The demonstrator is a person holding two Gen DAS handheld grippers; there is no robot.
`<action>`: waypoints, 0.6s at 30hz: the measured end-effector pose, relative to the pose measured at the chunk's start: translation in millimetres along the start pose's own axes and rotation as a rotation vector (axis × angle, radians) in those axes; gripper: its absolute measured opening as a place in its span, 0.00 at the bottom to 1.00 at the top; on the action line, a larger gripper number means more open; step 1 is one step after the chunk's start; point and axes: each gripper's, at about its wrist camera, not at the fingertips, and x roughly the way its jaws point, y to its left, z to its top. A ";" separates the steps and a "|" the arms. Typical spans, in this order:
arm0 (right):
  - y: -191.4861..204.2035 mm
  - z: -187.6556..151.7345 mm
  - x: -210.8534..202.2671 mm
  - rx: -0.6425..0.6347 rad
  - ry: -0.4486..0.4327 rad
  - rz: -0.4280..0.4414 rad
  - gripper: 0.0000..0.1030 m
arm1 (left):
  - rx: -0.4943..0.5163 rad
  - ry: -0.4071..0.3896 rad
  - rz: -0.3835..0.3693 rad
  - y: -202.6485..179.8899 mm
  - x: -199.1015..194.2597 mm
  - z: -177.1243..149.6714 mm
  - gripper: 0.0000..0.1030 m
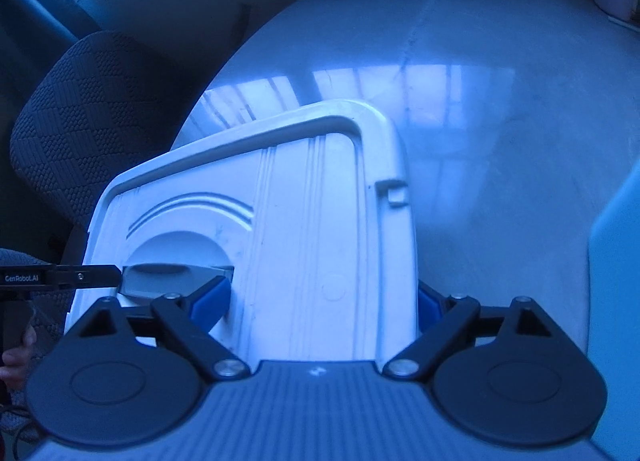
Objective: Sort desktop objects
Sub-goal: 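Lift the white lid with both tools and carry it toward the teal tub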
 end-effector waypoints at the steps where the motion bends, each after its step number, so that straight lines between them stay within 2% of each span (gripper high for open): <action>1: 0.4 -2.4 -5.1 0.002 -0.008 0.001 0.89 | 0.004 -0.007 0.005 -2.7 -4.3 -0.3 0.94; 10: 21.3 -16.2 -49.4 -0.012 -0.088 0.028 0.89 | 0.030 -0.073 0.038 -20.7 -55.3 -3.1 0.94; 18: 33.3 -46.6 -91.6 -0.012 -0.134 0.030 0.89 | 0.063 -0.119 0.034 -38.9 -90.0 -24.1 0.94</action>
